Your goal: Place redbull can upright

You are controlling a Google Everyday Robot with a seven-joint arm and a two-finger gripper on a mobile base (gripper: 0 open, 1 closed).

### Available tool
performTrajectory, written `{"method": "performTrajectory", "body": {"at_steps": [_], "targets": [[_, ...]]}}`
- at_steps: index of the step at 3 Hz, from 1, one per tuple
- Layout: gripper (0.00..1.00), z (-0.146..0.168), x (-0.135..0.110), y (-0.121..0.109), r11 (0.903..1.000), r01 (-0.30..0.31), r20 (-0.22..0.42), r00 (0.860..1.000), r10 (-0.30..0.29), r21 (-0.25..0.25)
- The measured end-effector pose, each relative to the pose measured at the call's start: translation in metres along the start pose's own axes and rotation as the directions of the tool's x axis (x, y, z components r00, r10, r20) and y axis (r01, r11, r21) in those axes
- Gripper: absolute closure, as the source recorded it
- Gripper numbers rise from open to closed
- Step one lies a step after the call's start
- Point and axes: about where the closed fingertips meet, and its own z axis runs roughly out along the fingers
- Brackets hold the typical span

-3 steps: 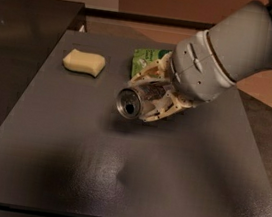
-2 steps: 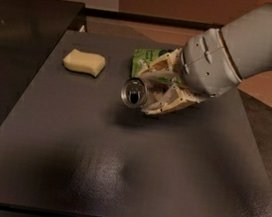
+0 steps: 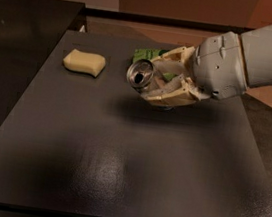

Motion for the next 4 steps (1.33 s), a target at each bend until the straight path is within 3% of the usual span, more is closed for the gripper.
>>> {"method": "performTrajectory", "body": {"at_steps": [1,2,4], "targets": [[1.00,0.001,-0.003,-0.002,0.9870,-0.137,0.067,0.989,0.132,0.083],[1.00,0.003,-0.001,0.000,0.9478,-0.275,0.167,0.954,0.248,0.162],[1.00,0.011,0.003,0.011,0.8368,-0.473,0.356,0.859,0.369,0.275]]}}
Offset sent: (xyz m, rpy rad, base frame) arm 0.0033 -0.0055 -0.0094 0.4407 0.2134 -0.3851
